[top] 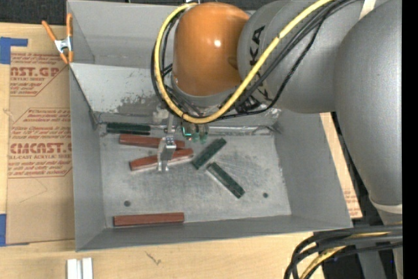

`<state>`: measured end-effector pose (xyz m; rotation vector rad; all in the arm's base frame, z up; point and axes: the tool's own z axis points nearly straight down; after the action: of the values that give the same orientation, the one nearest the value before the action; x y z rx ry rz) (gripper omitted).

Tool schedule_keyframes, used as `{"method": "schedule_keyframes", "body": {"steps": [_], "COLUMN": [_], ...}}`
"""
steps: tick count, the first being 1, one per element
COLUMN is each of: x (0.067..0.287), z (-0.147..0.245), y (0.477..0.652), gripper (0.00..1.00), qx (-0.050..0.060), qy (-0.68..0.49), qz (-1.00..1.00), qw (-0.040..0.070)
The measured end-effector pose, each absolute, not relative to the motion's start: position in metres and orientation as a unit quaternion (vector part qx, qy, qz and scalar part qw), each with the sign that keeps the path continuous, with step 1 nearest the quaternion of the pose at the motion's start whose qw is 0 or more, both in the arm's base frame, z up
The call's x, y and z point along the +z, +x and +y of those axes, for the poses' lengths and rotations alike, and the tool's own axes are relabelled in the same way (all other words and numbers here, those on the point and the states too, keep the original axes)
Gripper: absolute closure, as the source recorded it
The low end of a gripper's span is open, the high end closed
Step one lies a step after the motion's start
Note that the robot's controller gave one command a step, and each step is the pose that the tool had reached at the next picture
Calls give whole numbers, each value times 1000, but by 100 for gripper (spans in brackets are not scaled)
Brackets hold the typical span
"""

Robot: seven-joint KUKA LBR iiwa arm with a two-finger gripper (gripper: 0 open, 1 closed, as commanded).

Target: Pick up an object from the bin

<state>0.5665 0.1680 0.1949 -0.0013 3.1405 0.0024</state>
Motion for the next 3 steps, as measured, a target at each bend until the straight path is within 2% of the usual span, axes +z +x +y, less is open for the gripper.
{"method": "schedule_keyframes", "body": {"steps": [1, 2, 3], "x": [145, 76, 76], "z": [156, 148, 148], "y": [566, 558, 558], "gripper": [0, 100, 100], "qx": [2, 4, 4], "qy": [7, 35, 36], "qz": [1000, 999, 999], "qw": [4, 8, 8]}}
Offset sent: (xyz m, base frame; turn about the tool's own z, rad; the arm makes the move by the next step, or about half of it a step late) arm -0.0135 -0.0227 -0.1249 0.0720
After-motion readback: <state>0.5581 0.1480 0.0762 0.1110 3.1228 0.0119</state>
